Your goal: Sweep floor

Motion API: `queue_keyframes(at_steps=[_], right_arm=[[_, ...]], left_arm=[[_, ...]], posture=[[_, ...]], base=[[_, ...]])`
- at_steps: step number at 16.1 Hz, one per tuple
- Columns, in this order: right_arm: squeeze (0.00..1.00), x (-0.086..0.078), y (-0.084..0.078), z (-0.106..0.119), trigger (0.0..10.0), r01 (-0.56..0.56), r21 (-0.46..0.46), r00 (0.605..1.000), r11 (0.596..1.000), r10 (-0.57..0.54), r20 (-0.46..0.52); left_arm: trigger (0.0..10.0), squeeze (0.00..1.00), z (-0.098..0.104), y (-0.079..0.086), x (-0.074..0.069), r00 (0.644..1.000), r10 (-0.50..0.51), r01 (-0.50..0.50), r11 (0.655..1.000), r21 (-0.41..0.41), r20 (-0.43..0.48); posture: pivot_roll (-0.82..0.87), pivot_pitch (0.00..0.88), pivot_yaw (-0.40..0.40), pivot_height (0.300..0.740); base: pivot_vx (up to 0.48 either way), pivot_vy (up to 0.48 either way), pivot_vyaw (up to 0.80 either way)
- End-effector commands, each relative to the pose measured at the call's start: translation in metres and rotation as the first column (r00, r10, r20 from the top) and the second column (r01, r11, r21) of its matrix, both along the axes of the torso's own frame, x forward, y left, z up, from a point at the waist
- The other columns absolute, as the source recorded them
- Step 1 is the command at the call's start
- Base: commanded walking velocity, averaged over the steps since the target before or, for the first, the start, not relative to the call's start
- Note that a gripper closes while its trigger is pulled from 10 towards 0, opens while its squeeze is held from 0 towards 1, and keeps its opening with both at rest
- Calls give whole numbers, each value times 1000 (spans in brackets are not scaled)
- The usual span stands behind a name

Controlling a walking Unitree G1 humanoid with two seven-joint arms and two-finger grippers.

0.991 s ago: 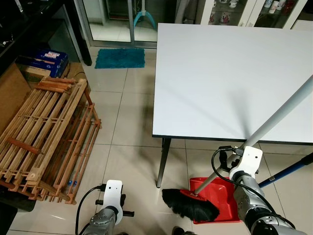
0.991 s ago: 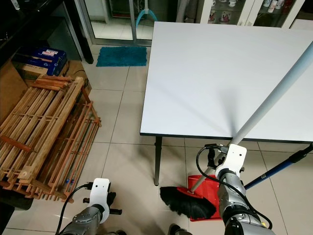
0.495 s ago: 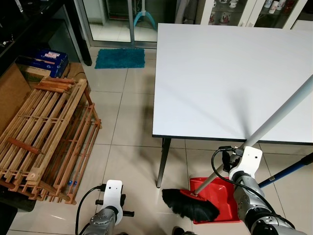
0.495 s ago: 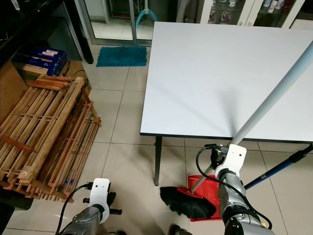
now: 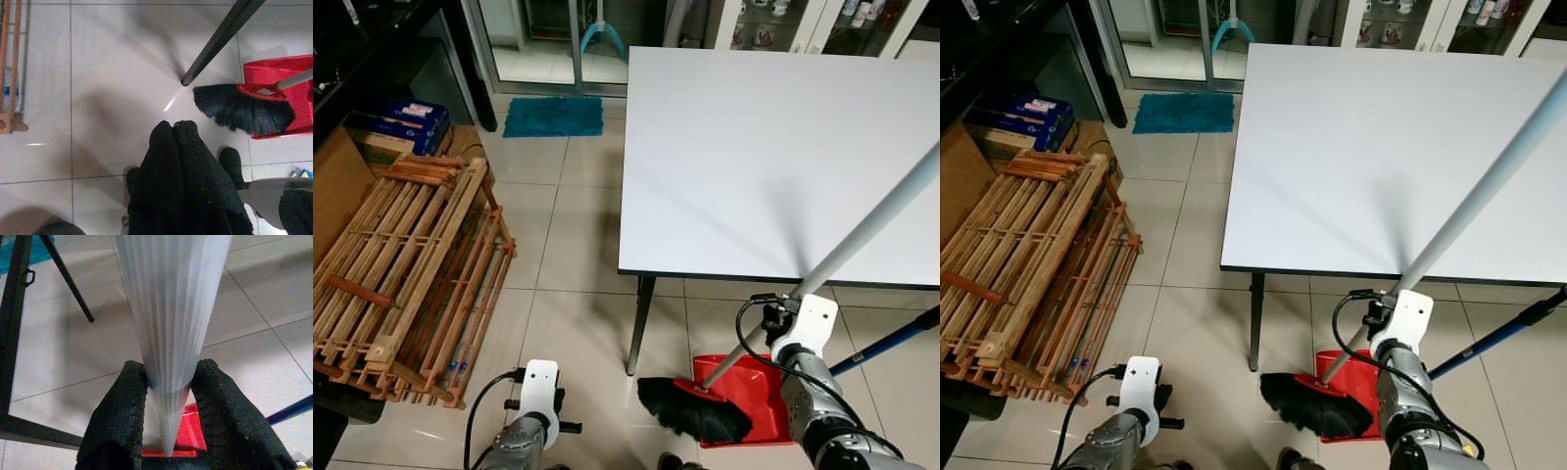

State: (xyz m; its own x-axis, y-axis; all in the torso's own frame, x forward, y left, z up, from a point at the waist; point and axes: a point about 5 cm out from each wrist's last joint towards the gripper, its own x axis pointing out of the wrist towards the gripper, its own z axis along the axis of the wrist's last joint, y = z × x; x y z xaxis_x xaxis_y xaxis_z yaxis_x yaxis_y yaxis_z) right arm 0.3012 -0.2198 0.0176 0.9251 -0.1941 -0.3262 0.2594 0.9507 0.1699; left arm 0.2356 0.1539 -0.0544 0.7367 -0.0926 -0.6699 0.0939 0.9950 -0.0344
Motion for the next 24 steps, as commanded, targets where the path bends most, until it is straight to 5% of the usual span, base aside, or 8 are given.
queue_keyframes(at_steps=[1,24], right_arm=[[0,-7,0,-8,0,7,17,1000,1000,-7,-29],[0,-8,8,-2,0,49,59,993,997,-55,102]], left_arm=[[10000,0,-3,0,-4,1000,-8,9,1000,12,-16],[10000,0,-3,-3,-5,1000,-9,9,1000,9,-17]], posture=[[38,173,3,740],[28,177,-12,740]], base=[[0,0,0],[0,0,0]])
